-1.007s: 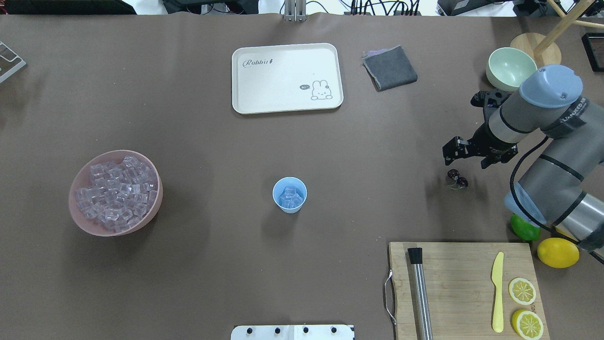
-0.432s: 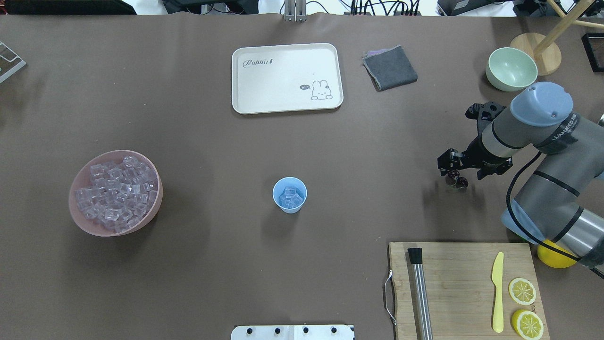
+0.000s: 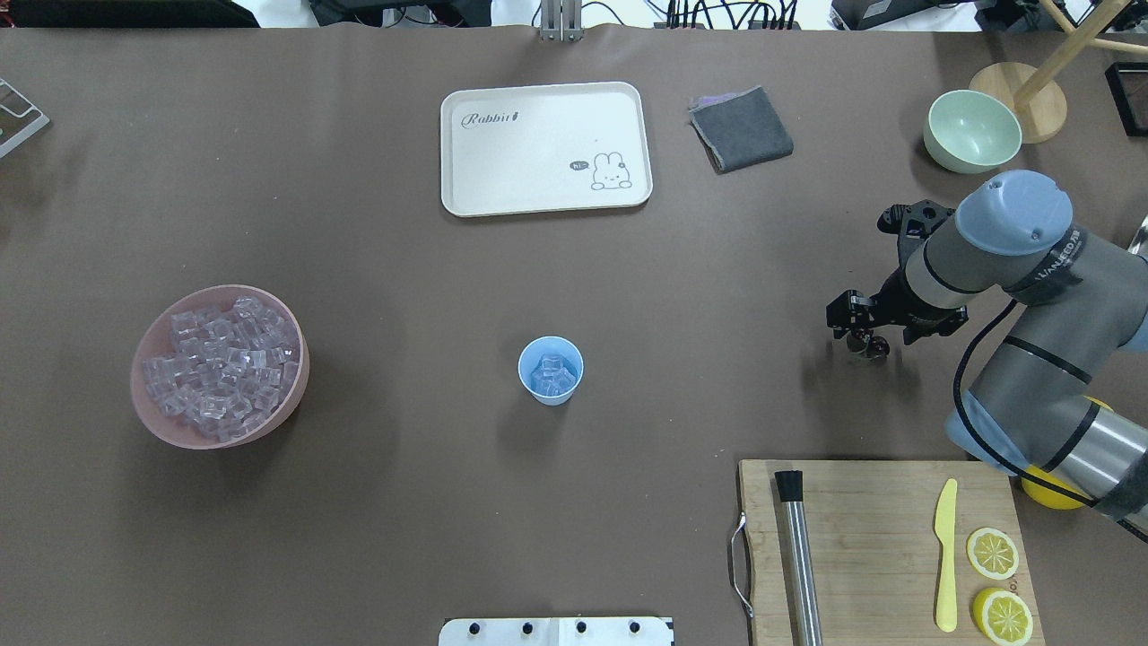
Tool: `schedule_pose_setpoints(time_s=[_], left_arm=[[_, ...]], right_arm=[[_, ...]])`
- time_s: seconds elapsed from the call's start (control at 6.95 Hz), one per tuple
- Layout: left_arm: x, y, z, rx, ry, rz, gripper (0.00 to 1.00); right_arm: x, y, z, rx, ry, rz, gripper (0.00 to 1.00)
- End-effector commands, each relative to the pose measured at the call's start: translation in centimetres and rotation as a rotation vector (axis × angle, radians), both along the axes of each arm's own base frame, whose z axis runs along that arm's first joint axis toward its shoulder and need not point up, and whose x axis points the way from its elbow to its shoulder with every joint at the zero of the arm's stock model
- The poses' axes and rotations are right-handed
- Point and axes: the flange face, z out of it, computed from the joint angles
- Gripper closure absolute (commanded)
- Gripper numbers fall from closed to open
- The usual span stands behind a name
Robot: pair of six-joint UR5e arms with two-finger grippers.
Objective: Put ice and cherries in cup
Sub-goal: 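Lower the right gripper onto the dark cherries and grasp them by the stems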
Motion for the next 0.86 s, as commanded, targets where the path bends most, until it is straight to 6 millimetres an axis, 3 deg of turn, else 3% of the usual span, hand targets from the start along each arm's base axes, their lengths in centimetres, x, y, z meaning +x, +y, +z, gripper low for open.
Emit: schedule_pose_setpoints(time_s=[0.0,0.14,0.29,0.43,0.58,0.72], left_arm=[[0.09,0.20,0.43,-0.009,0.001,0.001,0.03],[0.09,0.18,0.42,-0.007,0.001,0.001,0.03],[0.09,0.18,0.42,-0.007,0.001,0.001,0.03],[0.18,0.18,0.49,-0.009,0.001,0.003,0.03],[0.18,0.18,0.49,-0.009,0.001,0.003,0.03],[0.16,0.18,0.58,-0.010,0.000,0.003,0.03]], right_arm=[[-0.26,0.37,0.34,0.002,0.010,-0.002,0.01],[-0.27,0.38,0.34,0.001,0.009,-0.003,0.03],[-0.39,0.43,0.26,-0.003,0.007,-0.004,0.22],[-0.41,0.48,-0.16,-0.017,-0.001,0.009,0.70],[-0.42,0.47,-0.41,-0.025,-0.004,0.022,0.82],[-0.38,0.51,-0.40,-0.026,-0.004,0.022,0.82]])
